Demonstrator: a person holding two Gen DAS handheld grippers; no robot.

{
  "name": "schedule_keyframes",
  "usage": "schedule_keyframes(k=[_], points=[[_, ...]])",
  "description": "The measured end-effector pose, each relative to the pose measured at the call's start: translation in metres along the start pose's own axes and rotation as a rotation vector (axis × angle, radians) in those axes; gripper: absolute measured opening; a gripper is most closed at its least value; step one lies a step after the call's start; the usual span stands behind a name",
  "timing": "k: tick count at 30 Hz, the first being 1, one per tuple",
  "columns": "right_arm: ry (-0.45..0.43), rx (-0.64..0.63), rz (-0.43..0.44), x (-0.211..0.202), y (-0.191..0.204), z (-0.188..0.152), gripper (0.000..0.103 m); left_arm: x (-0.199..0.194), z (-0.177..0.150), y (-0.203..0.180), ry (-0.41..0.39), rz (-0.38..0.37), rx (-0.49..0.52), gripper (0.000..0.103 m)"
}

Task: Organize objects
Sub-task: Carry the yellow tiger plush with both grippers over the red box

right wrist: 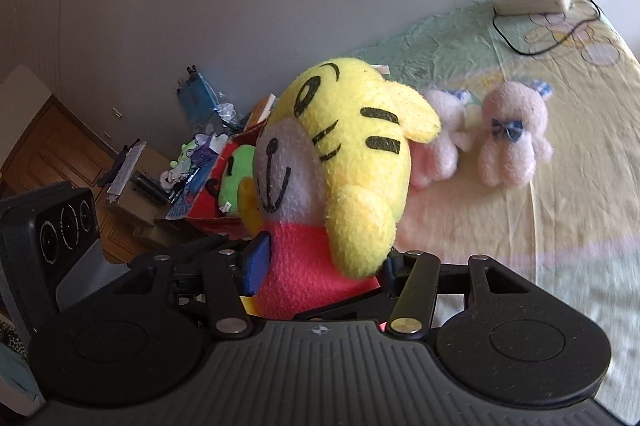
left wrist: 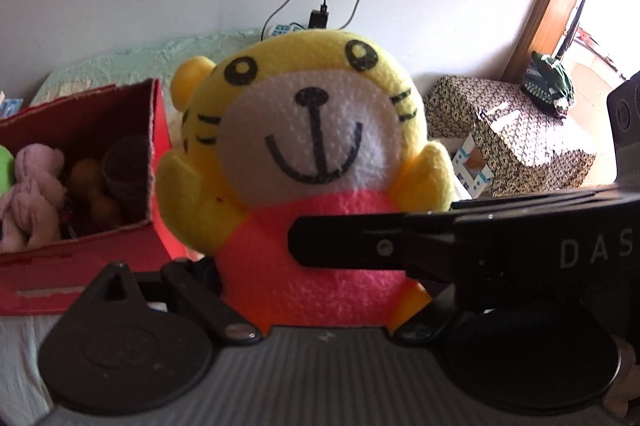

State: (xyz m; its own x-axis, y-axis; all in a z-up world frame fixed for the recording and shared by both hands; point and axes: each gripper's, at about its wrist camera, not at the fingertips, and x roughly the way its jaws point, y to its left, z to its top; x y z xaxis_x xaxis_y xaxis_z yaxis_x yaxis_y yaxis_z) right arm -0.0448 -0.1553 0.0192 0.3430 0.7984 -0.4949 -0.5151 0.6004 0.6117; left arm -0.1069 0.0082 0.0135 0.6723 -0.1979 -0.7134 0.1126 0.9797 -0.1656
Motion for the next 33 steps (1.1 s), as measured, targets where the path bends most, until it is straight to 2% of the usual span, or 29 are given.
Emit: schedule_keyframes(k=[6,9,17,23,29,33], points=[[-0.033,-0.026,-0.001,0.018,0.03,0.014,0.056,-0.018,0.012,0.03,-0.047,-0.005,-0.006,0.091],[-0.075,-0.02,-0.019,0.033,0.046,0.017,0.056,-0.028,0.016,0.055,-0.073,-0.034,0.01,0.092],[-0.124,-0.008,-0.079,0.075,0.087,0.018,0.055,-0.043,0.028,0.122,-0.085,-0.106,0.04,0.093],[-0.129,0.018,-0.125,0.101,0.1,0.018,0.054,-0.037,0.027,0.151,-0.063,-0.132,0.042,0.094],[-0.141,0.028,-0.165,0.115,0.101,0.027,0.051,-0.024,0.033,0.172,-0.057,-0.162,-0.005,0.097],[-0.132,0.051,-0.19,0.123,0.091,0.031,0.049,-0.012,0.036,0.174,-0.047,-0.14,-0.002,0.098]])
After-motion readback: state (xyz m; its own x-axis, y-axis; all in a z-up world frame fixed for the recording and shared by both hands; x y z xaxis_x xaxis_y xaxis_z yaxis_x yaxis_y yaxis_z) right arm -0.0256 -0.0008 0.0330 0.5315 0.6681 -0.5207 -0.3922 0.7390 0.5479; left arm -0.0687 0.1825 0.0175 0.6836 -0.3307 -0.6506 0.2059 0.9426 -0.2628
